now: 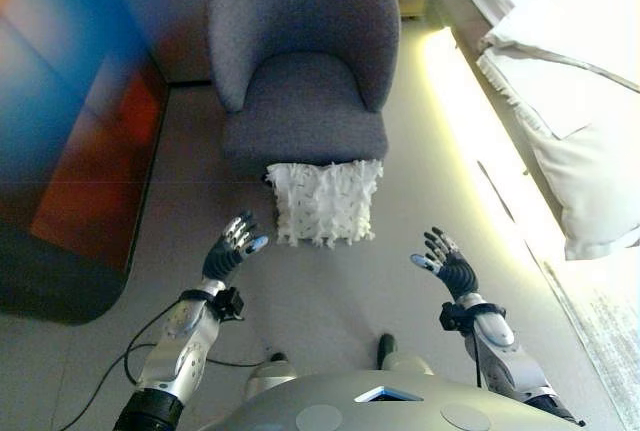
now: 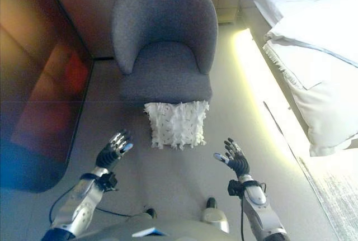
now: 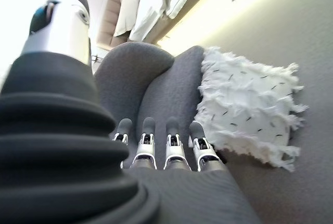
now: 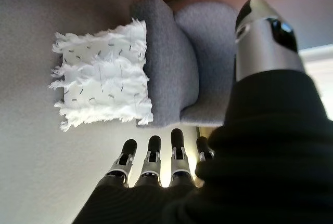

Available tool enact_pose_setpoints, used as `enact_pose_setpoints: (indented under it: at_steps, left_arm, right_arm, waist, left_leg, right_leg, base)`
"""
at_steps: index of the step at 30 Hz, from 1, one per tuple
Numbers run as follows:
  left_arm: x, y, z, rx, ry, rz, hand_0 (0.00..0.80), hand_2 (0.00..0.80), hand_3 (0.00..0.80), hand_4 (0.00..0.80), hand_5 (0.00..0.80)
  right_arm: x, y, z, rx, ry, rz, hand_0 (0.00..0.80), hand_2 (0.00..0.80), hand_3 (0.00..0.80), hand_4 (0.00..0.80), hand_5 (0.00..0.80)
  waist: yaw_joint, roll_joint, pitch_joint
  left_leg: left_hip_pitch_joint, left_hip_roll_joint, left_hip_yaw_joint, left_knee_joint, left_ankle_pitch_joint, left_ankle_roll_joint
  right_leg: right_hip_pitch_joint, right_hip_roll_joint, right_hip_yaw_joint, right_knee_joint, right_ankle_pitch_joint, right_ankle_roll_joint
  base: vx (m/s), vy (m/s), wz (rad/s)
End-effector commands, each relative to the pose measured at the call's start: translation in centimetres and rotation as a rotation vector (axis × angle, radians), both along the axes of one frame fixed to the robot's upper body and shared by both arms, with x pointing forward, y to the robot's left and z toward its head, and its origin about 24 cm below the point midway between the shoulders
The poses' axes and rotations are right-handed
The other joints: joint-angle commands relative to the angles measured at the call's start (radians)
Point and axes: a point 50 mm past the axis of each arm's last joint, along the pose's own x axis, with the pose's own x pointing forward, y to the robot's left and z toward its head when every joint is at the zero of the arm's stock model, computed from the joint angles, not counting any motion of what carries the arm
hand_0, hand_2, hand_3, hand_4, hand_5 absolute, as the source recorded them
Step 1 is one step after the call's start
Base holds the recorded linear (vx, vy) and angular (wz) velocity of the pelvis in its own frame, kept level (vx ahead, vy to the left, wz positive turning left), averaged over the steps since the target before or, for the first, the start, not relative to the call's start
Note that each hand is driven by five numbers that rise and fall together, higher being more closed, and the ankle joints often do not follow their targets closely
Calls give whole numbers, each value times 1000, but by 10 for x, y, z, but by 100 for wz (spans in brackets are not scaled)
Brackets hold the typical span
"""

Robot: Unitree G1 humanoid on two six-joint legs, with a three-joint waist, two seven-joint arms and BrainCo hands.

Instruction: Pick up the cushion and take it to the sofa

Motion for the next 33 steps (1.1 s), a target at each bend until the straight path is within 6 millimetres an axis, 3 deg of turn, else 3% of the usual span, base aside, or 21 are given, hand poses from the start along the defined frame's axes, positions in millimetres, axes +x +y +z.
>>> enact_pose_setpoints:
  at_steps: [1, 3, 4, 6, 7, 10, 12, 15, 20, 24, 28, 30, 31, 32, 33]
  left_arm:
    - [15, 19, 24, 27, -139, 9, 0, 0, 0, 0, 0]
    - [19, 20, 22, 31, -128, 13, 0, 0, 0, 0, 0]
    - [20, 22, 21, 34, -116, 16, 0, 0, 0, 0, 0]
    - [20, 26, 19, 33, -94, 23, 0, 0, 0, 0, 0]
    - [19, 27, 20, 27, -90, 26, 0, 0, 0, 0, 0]
    - [16, 29, 19, 20, -75, 31, 0, 0, 0, 0, 0]
    - [15, 26, 18, 23, -70, 35, 0, 0, 0, 0, 0]
    - [14, 22, 15, 28, -65, 17, 0, 0, 0, 0, 0]
    - [11, 17, 8, 45, -43, -34, 0, 0, 0, 0, 0]
    - [6, 16, 5, 43, -34, -25, 0, 0, 0, 0, 0]
    - [2, 21, 4, 19, -19, 46, 0, 0, 0, 0, 0]
    - [1, 26, 5, -2, -22, 76, 0, 0, 0, 0, 0]
    - [2, 26, 7, -1, -32, 79, 0, 0, 0, 0, 0]
    - [5, 25, 9, -5, -48, 83, 0, 0, 0, 0, 0]
    - [7, 23, 11, -9, -59, 82, 0, 0, 0, 0, 0]
  right_arm:
    - [17, 10, 20, 103, -153, -6, 0, 0, 0, 0, 0]
    - [15, 10, 17, 103, -148, -16, 0, 0, 0, 0, 0]
    - [13, 10, 16, 98, -139, -19, 0, 0, 0, 0, 0]
    - [9, 9, 15, 96, -120, -16, 0, 0, 0, 0, 0]
    - [6, 9, 14, 98, -115, -6, 0, 0, 0, 0, 0]
    - [2, 4, 11, 87, -91, -8, 0, 0, 0, 0, 0]
    - [3, 3, 9, 96, -91, -15, 0, 0, 0, 0, 0]
    - [7, 0, 9, 102, -89, -20, 0, 0, 0, 0, 0]
    - [0, -4, 3, 101, -45, -49, 0, 0, 0, 0, 0]
    - [-7, -4, -4, 106, -14, -43, 0, 0, 0, 0, 0]
    - [-5, 4, -3, 82, 5, 32, 0, 0, 0, 0, 0]
    - [-2, 5, 3, 94, -13, 90, 0, 0, 0, 0, 0]
    - [-1, 5, 4, 97, -15, 101, 0, 0, 0, 0, 0]
    - [2, 0, 4, 76, -17, 105, 0, 0, 0, 0, 0]
    - [3, -3, 5, 60, -18, 106, 0, 0, 0, 0, 0]
  waist:
    - [-5, -29, 40]
    - [-13, -13, 56]
    - [-20, -5, 61]
    - [-32, 3, 63]
    - [-36, 2, 59]
    - [-48, -11, 50]
    - [-59, -39, 46]
    - [-71, -49, 43]
    - [-82, -51, 20]
    - [-87, -58, -12]
    - [-100, -44, -36]
    - [-107, -29, -43]
    - [-107, -33, -49]
    - [-100, -37, -49]
    - [-94, -43, -47]
  left_leg:
    - [-104, -83, -27, 158, -82, 154]
    - [-103, -97, -47, 159, -87, 172]
    - [-83, -105, -65, 154, -106, 169]
    - [-65, -113, -70, 161, -120, 169]
    - [-66, -113, -58, 163, -112, 172]
    - [-37, -126, -73, 176, -141, 165]
    - [-24, -151, -94, 200, -178, 162]
    - [4, -162, -126, 209, -209, 158]
    - [78, -164, -166, 200, -248, 162]
    - [133, -143, -142, 210, -284, 153]
    - [165, -55, -92, 290, -190, 100]
    - [158, 6, -82, 383, -53, 53]
    - [142, 16, -79, 429, -8, 40]
    - [84, 29, -82, 574, 52, 19]
    - [31, 29, -86, 658, 69, 14]
  right_leg:
    - [-72, -127, -7, 343, 43, 11]
    - [-147, -148, 36, 493, 98, 4]
    - [-167, -146, 67, 565, 94, 19]
    - [-199, -143, 89, 604, 129, 29]
    - [-214, -139, 82, 561, 160, 17]
    - [-209, -112, 78, 407, 167, 31]
    - [-219, -97, 67, 193, 183, 56]
    - [-225, -52, 54, -23, 163, 68]
    - [-240, -41, 50, -57, 195, 64]
    - [-219, -51, 3, -46, 191, 64]
    - [-221, -20, 21, 65, 141, 28]
    - [-201, 33, 33, 109, 78, -5]
    - [-185, 48, 37, 102, 60, -19]
    - [-145, 69, 38, 92, 31, -49]
    - [-122, 73, 37, 86, 19, -64]
  base:
    - [-16, 234, -22]
    - [56, 248, -14]
    - [101, 157, 1]
    - [122, 139, 21]
    - [146, 90, 24]
    - [220, -76, 6]
    - [288, -152, 1]
    - [333, -123, 4]
    - [425, -125, 52]
    - [476, -210, 32]
    - [444, -289, -3]
    - [411, -334, -8]
    - [394, -366, -19]
    - [349, -334, -27]
    - [315, -317, -30]
